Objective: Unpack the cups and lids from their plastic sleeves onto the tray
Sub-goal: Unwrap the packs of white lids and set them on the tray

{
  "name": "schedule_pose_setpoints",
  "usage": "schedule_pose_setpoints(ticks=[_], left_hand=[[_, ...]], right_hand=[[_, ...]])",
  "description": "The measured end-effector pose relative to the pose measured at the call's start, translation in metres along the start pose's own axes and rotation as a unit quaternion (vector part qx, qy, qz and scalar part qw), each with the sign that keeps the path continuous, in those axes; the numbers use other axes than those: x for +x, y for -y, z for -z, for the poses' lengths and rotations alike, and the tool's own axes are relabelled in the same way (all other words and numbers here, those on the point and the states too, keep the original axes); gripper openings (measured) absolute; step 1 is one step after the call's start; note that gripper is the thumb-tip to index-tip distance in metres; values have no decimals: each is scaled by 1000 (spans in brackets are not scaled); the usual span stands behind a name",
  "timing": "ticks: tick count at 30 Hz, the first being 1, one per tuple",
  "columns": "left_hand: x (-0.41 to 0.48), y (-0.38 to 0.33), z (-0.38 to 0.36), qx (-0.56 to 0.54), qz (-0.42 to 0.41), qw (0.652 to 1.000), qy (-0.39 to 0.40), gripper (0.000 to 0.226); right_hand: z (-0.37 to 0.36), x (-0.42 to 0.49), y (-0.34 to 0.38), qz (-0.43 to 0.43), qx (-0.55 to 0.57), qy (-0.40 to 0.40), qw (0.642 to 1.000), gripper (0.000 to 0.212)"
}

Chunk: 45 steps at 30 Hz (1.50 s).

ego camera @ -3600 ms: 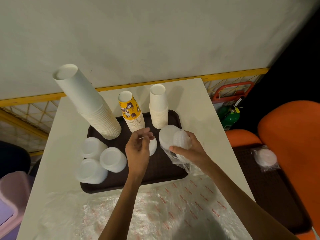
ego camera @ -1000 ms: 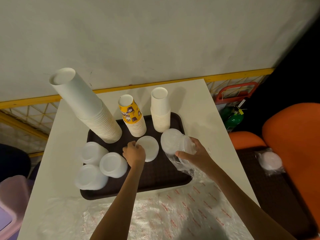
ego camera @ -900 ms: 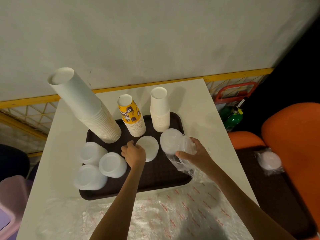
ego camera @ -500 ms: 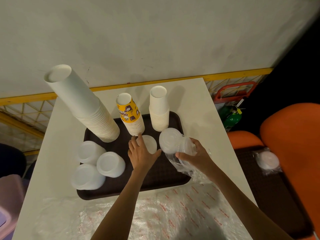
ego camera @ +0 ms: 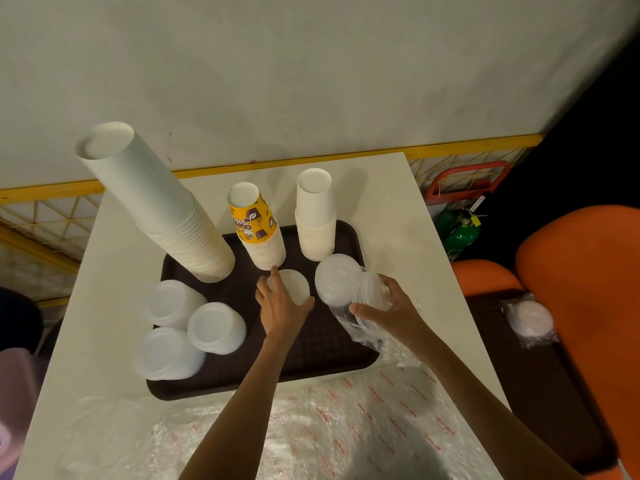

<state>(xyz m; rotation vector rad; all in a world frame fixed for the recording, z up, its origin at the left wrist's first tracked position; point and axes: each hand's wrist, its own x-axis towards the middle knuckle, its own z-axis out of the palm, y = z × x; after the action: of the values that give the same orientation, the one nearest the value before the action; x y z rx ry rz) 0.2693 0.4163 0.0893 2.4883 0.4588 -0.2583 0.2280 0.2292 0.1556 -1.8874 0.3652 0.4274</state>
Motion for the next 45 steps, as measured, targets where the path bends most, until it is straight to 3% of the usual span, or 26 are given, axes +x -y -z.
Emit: schedule_pose_setpoints(ticks=[7, 11, 14, 17, 20, 23, 25, 28, 32, 38, 45], left_hand=[[0, -1, 1, 9, 3, 1000, 7, 105], [-11, -8, 11, -1, 3, 999, -36, 100], [-29, -22, 29, -120, -24, 986, -114, 80], [-55, -42, 52, -261, -84, 951, -145, 42], [-76, -58, 67, -325, -137, 932, -87, 19], [-91, -67, 71, -311, -145, 938, 44, 25], [-97, -68, 69, -268, -136, 949, 89, 34], [-102, -65, 66, -251, -127, 956, 88, 34], [-99, -59, 72, -340, -57, 932, 115, 25], [-94, -48, 77, -404, 22, 906, 126, 19], [-83, -36, 72, -450, 78, 879, 137, 25]], right_hand=[[1, -1, 3, 5, -1, -1, 1000, 77], [3, -4, 4, 11, 2, -4, 1000, 79], [1, -8, 5, 17, -10, 4, 1000, 79], [-3, -13, 6, 29, -24, 15, 999, 83], [-5, -18, 10, 42, -43, 11, 998, 82], [-11, -26, 17, 63, -16, 12, 998, 86], [-14, -29, 20, 83, 2, 2, 997, 95], [-15, -35, 21, 102, -20, 26, 994, 90], [-7, -43, 25, 83, 27, 59, 994, 88], [7, -50, 30, 10, 144, 38, 989, 46], [7, -46, 23, -33, 197, -5, 980, 24]])
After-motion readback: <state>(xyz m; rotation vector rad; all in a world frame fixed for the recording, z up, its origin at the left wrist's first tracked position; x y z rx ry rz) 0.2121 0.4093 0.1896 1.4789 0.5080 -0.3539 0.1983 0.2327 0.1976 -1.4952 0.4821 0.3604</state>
